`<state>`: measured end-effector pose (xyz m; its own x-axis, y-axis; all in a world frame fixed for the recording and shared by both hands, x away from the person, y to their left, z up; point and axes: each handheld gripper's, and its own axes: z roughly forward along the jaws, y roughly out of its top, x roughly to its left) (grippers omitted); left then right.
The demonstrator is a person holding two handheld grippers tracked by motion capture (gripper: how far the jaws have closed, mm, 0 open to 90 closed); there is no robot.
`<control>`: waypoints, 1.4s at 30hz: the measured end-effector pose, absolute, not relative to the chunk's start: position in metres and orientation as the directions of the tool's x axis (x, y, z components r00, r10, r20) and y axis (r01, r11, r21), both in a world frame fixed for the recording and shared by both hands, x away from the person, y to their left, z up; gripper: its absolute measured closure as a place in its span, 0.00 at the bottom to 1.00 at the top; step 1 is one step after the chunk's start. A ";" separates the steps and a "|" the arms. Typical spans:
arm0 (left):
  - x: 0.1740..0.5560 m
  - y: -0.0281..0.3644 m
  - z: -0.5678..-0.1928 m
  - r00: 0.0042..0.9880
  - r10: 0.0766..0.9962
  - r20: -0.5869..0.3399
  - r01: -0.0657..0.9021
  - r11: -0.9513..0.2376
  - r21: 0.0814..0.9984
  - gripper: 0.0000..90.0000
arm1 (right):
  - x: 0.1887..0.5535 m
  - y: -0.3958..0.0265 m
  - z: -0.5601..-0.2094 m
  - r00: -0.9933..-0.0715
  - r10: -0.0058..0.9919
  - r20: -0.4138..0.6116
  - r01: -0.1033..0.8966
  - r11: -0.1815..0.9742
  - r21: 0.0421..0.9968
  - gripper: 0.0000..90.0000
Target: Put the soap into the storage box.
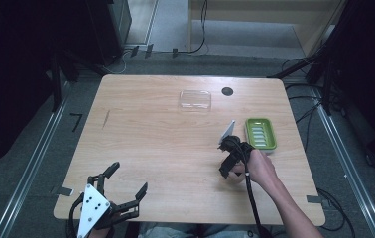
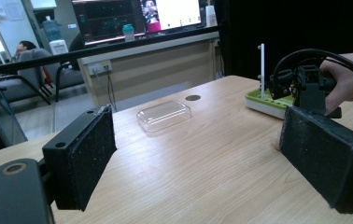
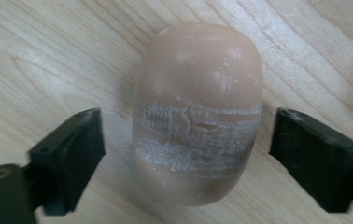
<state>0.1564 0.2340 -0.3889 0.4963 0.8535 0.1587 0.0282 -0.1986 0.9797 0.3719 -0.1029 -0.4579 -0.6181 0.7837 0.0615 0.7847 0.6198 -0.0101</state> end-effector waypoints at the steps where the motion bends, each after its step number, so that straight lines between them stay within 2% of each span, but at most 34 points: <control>1: 0.156 0.234 -0.389 0.496 0.854 0.158 0.028 -0.198 0.980 0.13 | 0.372 -0.103 -0.459 -0.614 0.787 0.062 0.788 0.615 -0.010 0.16; 3: 0.156 0.234 -0.389 0.495 0.854 0.157 0.028 -0.197 0.980 0.13 | 0.372 -0.103 -0.461 -0.612 0.788 0.062 0.789 0.614 -0.014 0.21; 8: 0.156 0.234 -0.389 0.497 0.853 0.160 0.027 -0.199 0.980 0.13 | 0.372 -0.102 -0.462 -0.605 0.794 0.058 0.795 0.607 -0.018 0.25; 9: 0.156 0.234 -0.389 0.497 0.853 0.159 0.028 -0.199 0.980 0.13 | 0.372 -0.102 -0.463 -0.601 0.798 0.051 0.798 0.603 -0.025 0.29; 14: 0.156 0.234 -0.389 0.497 0.854 0.156 0.027 -0.195 0.980 0.13 | 0.372 -0.103 -0.464 -0.597 0.800 0.050 0.800 0.599 -0.032 0.35; 42: 0.156 0.234 -0.388 0.500 0.851 0.161 0.025 -0.200 0.979 0.13 | 0.371 -0.104 -0.464 -0.625 0.779 0.049 0.778 0.627 -0.044 0.37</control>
<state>0.1560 0.2340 -0.3885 0.5003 0.8507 0.1612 0.0247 -0.2001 0.9795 0.3709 -0.1043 -0.4636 -0.6255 0.7787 0.0490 0.7776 0.6273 -0.0437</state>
